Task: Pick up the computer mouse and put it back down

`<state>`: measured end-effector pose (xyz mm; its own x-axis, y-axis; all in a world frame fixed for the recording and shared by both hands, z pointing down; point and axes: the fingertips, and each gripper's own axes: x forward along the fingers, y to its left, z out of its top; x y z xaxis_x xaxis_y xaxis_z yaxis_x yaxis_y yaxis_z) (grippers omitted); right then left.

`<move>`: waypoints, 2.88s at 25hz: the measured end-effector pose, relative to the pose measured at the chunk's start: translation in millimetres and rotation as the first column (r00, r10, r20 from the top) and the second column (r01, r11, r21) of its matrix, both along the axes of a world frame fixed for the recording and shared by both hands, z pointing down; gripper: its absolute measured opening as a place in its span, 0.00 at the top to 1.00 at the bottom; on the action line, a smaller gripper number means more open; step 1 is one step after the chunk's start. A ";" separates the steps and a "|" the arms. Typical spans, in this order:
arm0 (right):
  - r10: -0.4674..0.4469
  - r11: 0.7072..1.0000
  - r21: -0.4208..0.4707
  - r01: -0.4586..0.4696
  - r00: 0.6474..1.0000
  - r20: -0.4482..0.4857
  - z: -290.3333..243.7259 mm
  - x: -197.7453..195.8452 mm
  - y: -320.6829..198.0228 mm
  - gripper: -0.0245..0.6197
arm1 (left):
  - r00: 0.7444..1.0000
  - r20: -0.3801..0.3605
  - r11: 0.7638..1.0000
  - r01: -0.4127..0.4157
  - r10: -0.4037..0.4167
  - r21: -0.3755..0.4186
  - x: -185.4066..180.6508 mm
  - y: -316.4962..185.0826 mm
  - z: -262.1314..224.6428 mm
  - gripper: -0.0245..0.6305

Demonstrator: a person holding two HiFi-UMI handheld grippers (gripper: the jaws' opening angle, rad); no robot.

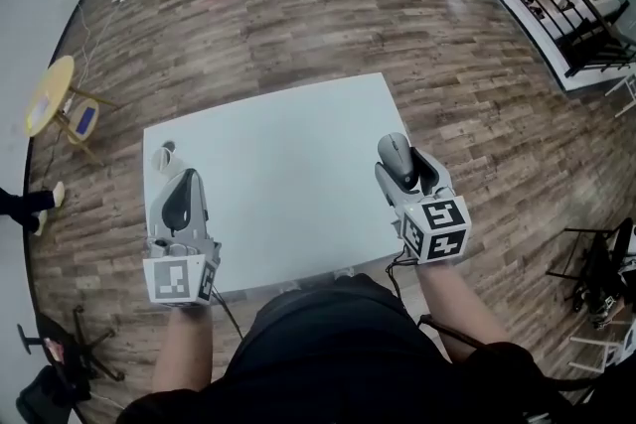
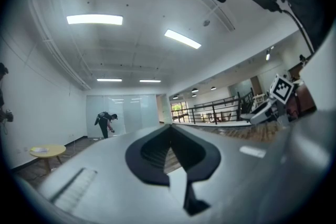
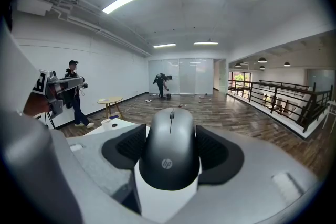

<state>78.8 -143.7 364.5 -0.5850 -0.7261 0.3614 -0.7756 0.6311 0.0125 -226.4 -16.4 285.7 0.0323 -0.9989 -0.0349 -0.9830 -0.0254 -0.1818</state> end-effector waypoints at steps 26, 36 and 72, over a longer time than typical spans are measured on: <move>0.034 0.994 -0.105 -0.036 0.999 -0.024 47.6 16.8 -13.3 0.50 | 0.998 0.044 0.991 -0.042 0.048 -0.124 26.2 -25.7 17.8 0.96; 0.055 0.985 -0.163 -0.060 0.998 -0.035 77.3 21.0 -11.2 0.50 | 0.994 0.053 0.980 -0.086 0.097 -0.180 35.9 -33.0 36.7 0.96; 0.037 0.947 -0.315 -0.066 0.995 -0.096 166.0 14.3 -1.4 0.50 | 0.994 -0.059 0.938 -0.108 0.094 -0.330 47.0 -54.9 76.7 0.96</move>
<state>93.1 -145.2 530.5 -0.5056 -0.5939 0.6258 -0.8121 0.5726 -0.1127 -179.4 -71.4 362.4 0.1395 -0.9454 0.2944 -0.9787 -0.1769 -0.1044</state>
